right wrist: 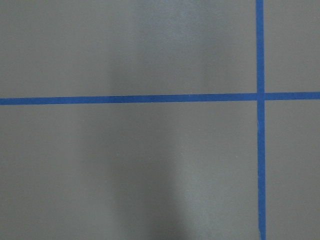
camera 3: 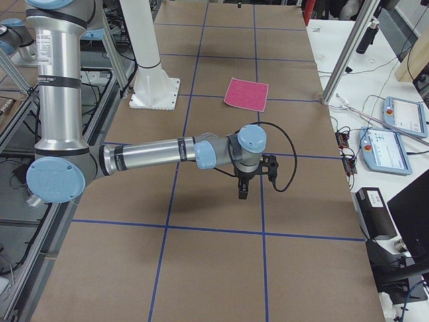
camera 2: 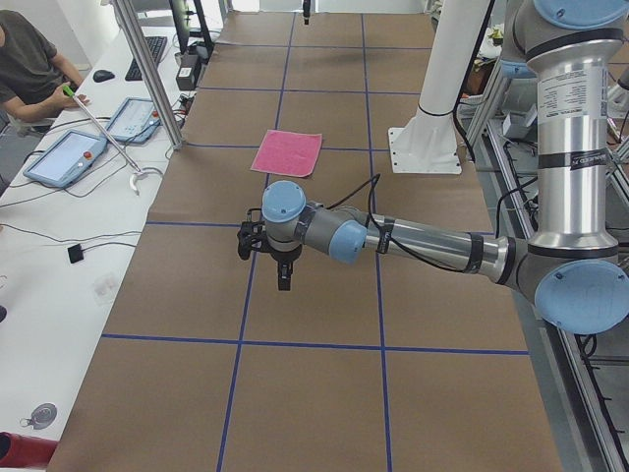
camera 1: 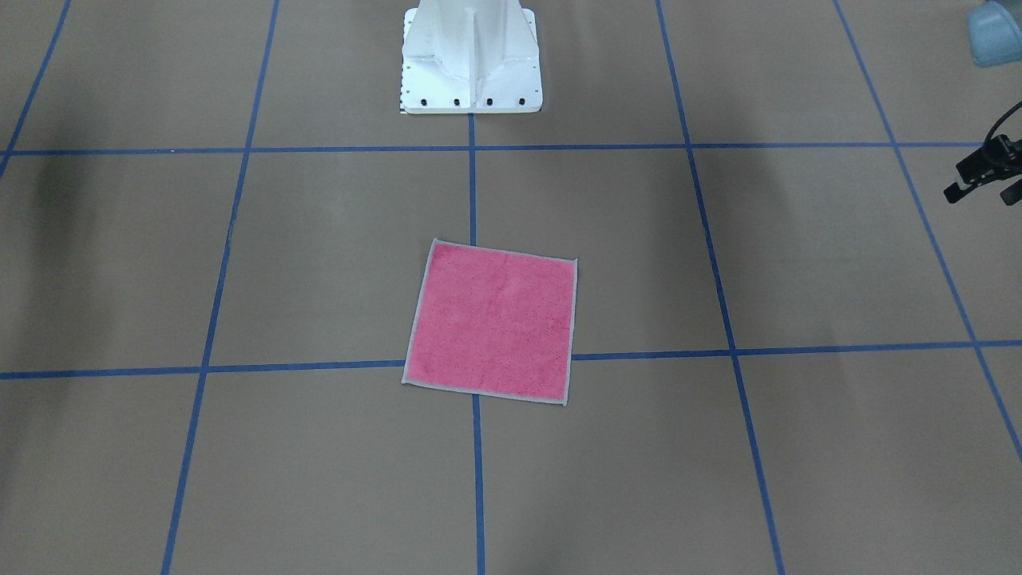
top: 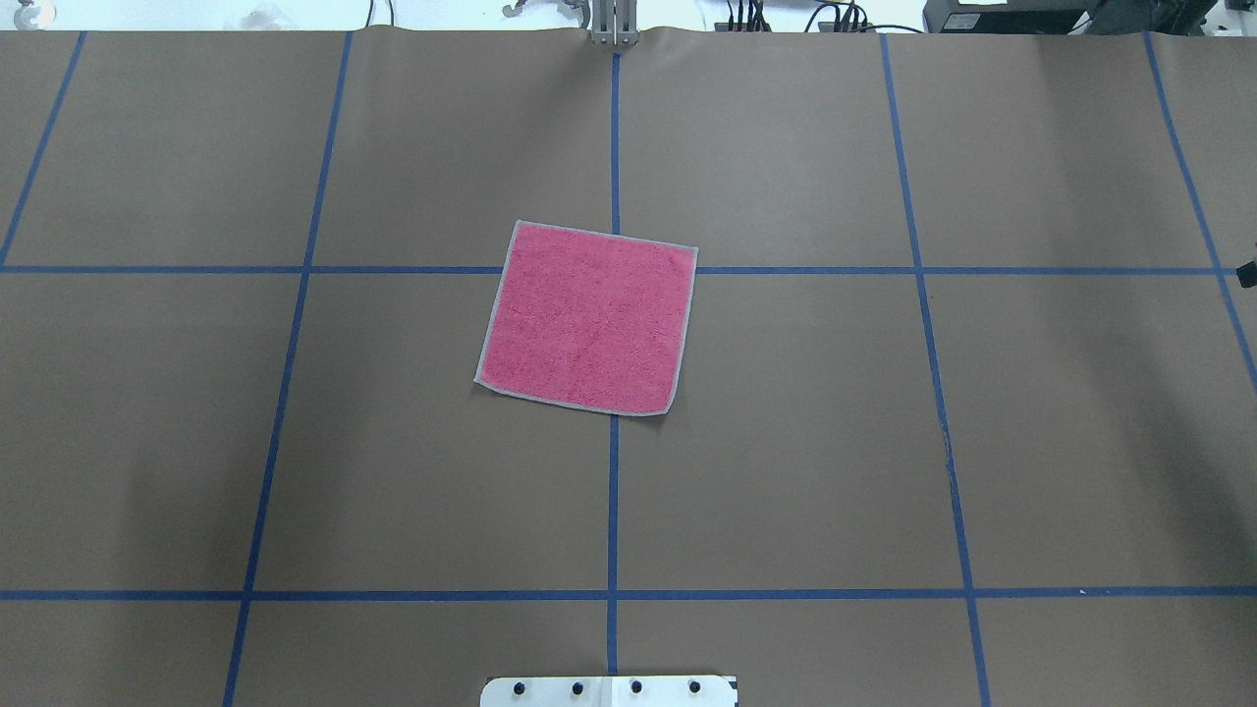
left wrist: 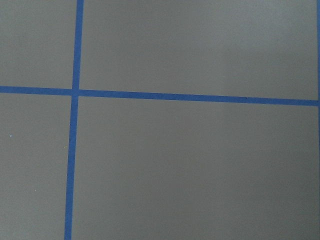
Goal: Fold towel twice with both arms
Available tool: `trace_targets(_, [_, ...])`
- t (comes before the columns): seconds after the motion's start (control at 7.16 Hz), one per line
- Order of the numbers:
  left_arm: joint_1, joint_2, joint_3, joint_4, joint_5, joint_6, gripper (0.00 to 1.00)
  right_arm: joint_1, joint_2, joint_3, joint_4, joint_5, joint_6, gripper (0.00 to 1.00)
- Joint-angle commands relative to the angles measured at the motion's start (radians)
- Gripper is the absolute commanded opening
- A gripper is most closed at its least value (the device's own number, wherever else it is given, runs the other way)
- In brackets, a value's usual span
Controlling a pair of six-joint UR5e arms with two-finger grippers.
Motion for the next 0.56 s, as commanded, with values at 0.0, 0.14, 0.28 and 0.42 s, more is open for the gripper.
trace_targets(0.0, [0.023, -0.003, -0.001, 0.0, 0.0, -0.07, 1.0, -0.014, 0.0, 0.007, 0.023, 0.013, 0.025, 1.0])
trace_targets(0.14, [0.058, -0.012, -0.006, -0.026, 0.003, -0.12, 1.0, -0.017, 0.0, 0.021, 0.023, 0.024, 0.074, 1.0])
trace_targets(0.28, [0.104, -0.026, -0.004, -0.078, 0.009, -0.212, 1.0, -0.061, 0.002, 0.059, 0.034, 0.024, 0.187, 1.0])
trace_targets(0.42, [0.128, -0.046, -0.003, -0.129, 0.009, -0.298, 1.0, -0.104, 0.003, 0.084, 0.085, 0.016, 0.305, 1.0])
